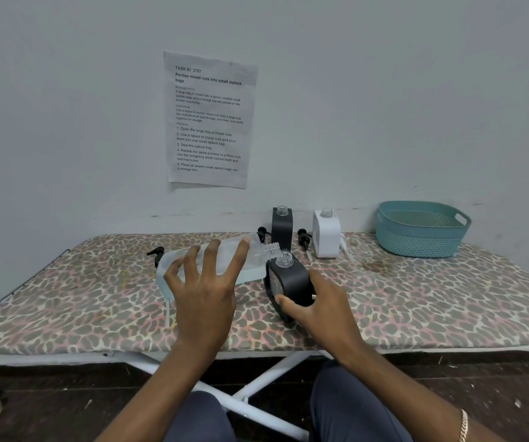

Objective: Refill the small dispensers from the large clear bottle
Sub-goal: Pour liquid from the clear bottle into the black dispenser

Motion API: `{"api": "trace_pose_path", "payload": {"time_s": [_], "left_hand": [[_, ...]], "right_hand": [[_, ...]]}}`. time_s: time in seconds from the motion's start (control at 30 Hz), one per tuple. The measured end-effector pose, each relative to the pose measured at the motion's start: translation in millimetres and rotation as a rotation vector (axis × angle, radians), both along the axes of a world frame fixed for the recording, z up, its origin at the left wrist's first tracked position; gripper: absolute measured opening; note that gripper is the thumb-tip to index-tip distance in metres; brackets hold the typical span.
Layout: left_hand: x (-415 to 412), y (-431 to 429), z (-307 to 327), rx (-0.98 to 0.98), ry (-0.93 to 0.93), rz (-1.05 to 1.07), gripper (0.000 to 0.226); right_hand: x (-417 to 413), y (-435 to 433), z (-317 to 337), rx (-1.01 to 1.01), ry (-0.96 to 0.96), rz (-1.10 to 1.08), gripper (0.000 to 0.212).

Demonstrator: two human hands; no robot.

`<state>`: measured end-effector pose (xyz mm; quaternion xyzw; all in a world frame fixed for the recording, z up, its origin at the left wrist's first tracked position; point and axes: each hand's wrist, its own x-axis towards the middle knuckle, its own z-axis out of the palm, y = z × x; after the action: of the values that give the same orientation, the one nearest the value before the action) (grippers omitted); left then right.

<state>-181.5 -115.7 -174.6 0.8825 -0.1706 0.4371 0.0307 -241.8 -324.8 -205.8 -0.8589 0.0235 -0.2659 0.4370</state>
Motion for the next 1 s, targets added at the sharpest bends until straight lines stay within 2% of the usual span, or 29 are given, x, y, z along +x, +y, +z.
{"api": "trace_pose_path", "payload": {"time_s": [1.0], "left_hand": [[-1.6,-0.1,1.6,0.009,0.011,0.013,0.095]], "right_hand": [[-1.6,1.6,2.7,0.009,-0.032,0.017,0.03]]}}
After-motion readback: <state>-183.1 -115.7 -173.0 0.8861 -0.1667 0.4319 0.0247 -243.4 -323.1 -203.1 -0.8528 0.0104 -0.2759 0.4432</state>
